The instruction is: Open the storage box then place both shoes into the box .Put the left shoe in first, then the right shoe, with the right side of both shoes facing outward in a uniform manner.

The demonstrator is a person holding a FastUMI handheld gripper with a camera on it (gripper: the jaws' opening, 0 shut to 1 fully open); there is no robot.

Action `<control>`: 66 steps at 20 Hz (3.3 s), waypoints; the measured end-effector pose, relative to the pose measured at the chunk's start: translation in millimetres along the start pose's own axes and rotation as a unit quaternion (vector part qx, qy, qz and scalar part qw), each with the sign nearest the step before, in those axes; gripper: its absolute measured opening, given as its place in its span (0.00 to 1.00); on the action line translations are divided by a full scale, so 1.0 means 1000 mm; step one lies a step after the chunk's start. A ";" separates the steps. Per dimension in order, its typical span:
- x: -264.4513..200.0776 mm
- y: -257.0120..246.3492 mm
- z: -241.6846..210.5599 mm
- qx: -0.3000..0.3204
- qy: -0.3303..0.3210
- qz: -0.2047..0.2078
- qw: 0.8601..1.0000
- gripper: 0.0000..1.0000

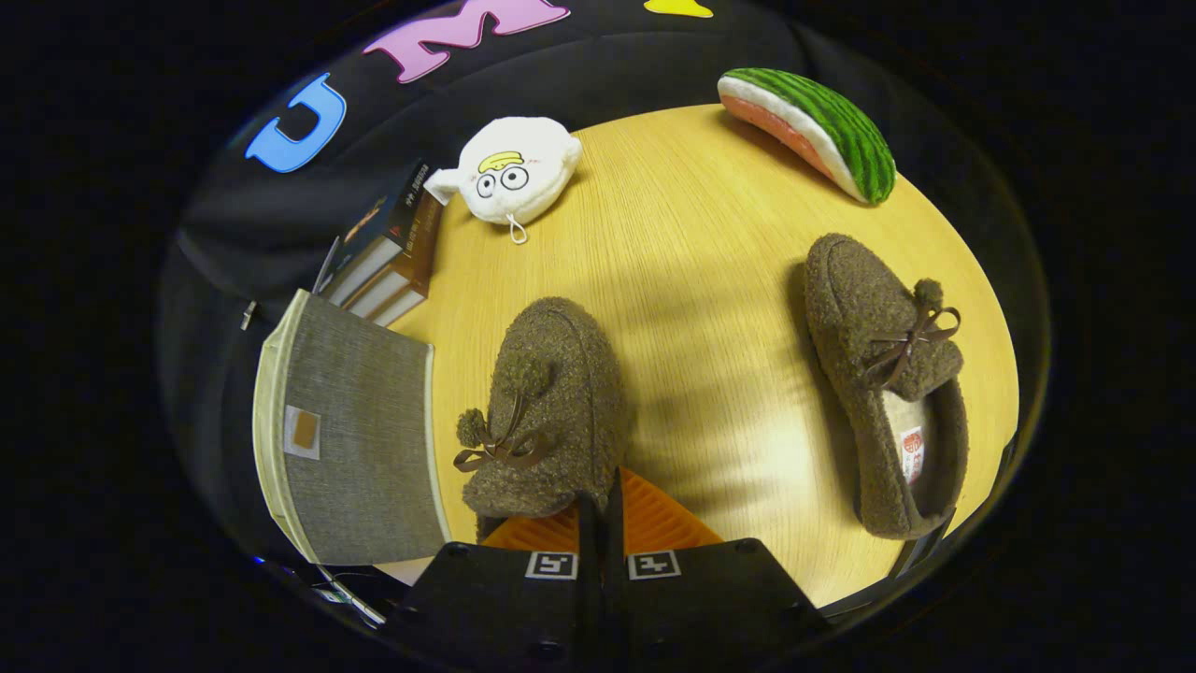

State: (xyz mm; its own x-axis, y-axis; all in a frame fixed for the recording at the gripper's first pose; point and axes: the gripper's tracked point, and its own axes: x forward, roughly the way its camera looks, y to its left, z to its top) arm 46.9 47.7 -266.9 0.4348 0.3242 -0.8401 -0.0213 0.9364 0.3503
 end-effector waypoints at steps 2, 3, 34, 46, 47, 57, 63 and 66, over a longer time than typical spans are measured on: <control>-0.025 0.011 0.003 -0.005 -0.013 0.012 1.000 0.05; -0.037 0.019 0.005 -0.010 -0.022 0.022 0.999 0.05; -0.032 0.318 -0.006 0.045 0.001 0.160 0.986 0.05; 0.012 0.319 -0.028 0.026 0.033 0.114 0.993 0.06; 0.015 0.324 -0.030 0.031 0.039 0.120 0.991 0.10; -0.043 0.345 -0.010 0.002 -0.010 0.204 0.979 0.98; -0.081 0.237 0.010 -0.052 -0.099 0.138 0.984 0.98; -0.104 0.186 0.016 -0.027 -0.103 0.129 0.986 0.98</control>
State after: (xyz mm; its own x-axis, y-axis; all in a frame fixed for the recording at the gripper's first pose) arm 12.3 185.3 -107.3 0.5816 0.5230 -0.6231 -0.2004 0.8345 0.5133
